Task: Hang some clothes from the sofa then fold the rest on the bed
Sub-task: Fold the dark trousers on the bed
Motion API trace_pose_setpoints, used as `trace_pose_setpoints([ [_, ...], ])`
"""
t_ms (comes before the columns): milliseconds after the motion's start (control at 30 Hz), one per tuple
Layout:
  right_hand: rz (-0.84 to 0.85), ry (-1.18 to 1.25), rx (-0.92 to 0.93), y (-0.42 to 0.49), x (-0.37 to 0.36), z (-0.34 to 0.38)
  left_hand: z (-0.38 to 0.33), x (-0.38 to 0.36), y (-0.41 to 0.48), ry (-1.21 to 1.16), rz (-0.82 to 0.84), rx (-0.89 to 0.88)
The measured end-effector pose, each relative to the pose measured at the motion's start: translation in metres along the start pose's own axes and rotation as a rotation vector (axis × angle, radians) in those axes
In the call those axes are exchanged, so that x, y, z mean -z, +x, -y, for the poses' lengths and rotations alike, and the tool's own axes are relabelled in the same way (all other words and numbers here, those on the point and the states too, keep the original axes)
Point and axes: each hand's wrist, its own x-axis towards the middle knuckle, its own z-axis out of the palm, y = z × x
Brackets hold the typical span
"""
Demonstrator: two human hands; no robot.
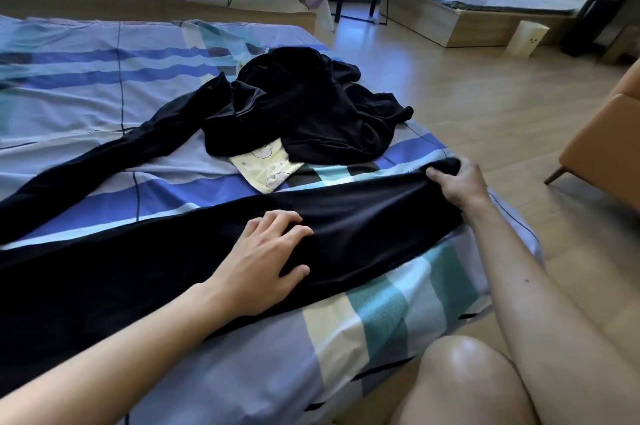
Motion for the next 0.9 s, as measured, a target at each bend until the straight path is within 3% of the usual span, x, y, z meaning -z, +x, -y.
trace_pose_setpoints([
  [100,-0.207,-0.002,0.123,0.005,0.007,0.009,0.001,-0.005,-0.005,0.026,0.056,0.036],
  [200,-0.318,-0.041,0.042,0.004,0.004,0.004,-0.002,-0.009,-0.010,0.082,0.143,0.112],
  [333,-0.075,-0.179,-0.264,-0.004,0.002,-0.004,-0.001,-0.012,-0.007,0.117,0.197,0.222],
  [433,0.112,-0.247,-0.318,0.006,0.008,-0.022,0.000,-0.014,-0.005,0.098,0.213,0.251],
  [533,0.083,-0.293,-0.262,-0.002,0.018,-0.015,0.000,-0.015,-0.005,0.087,0.205,0.247],
  [633,-0.188,-0.431,-0.230,-0.018,0.033,0.002,0.001,-0.014,-0.008,0.076,0.168,0.245],
  [733,-0.270,-0.648,-0.154,-0.028,0.028,0.020,0.001,-0.014,-0.013,0.085,0.141,0.255],
  [800,-0.220,-0.675,0.019,-0.031,0.006,0.039,0.000,-0.015,-0.013,0.095,0.142,0.268],
  [900,0.100,-0.573,0.223,-0.056,-0.044,0.075,0.000,-0.016,-0.010,0.089,0.168,0.292],
])
